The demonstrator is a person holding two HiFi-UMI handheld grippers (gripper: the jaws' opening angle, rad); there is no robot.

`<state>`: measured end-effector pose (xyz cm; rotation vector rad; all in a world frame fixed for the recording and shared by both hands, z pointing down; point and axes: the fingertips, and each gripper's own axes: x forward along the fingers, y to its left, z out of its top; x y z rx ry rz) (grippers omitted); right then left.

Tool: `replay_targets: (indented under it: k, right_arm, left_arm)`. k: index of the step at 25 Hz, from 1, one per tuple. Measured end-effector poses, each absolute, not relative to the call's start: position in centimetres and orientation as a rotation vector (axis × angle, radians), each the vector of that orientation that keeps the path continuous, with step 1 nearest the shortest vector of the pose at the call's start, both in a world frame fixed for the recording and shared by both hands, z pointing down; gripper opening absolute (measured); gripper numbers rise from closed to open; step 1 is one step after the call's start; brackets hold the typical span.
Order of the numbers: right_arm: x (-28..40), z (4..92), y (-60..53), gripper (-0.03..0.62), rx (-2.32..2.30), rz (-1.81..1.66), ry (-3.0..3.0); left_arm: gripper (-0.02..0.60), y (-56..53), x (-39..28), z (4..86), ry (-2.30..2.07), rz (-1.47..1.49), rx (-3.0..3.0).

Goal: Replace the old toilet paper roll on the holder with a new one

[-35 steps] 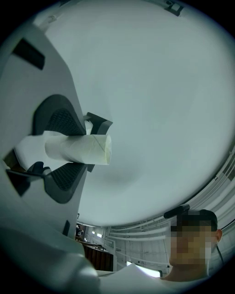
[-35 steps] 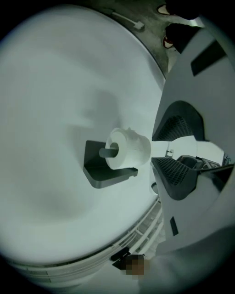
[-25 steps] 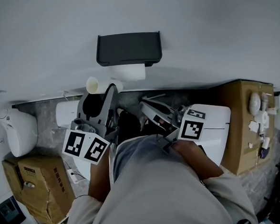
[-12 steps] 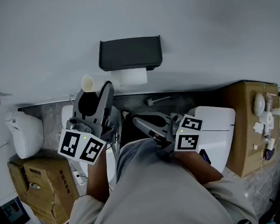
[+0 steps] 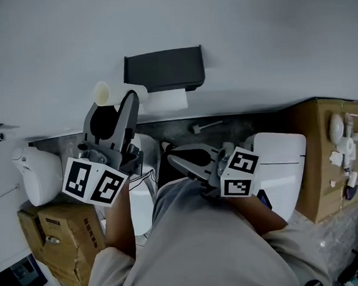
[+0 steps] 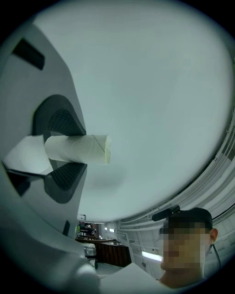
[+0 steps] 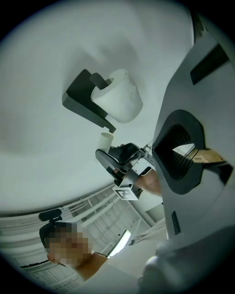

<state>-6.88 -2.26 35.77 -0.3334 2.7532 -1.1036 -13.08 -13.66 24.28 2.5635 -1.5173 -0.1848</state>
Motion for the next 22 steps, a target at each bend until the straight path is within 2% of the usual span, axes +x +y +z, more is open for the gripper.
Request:
replay_targets:
  k: [11, 22]
  right_arm:
    - [-6.8, 35.8, -2.8, 0.017, -0.354, -1.091, 2.761]
    - [-7.2, 36.4, -3.3, 0.017, -0.371, -1.114, 2.757]
  left_arm:
    - [0.178, -17.8, -11.5, 22.5, -1.476, -0.008, 2.661]
    - [0.178, -19.7, -9.9, 24.6, -1.418, 0.161, 2.720]
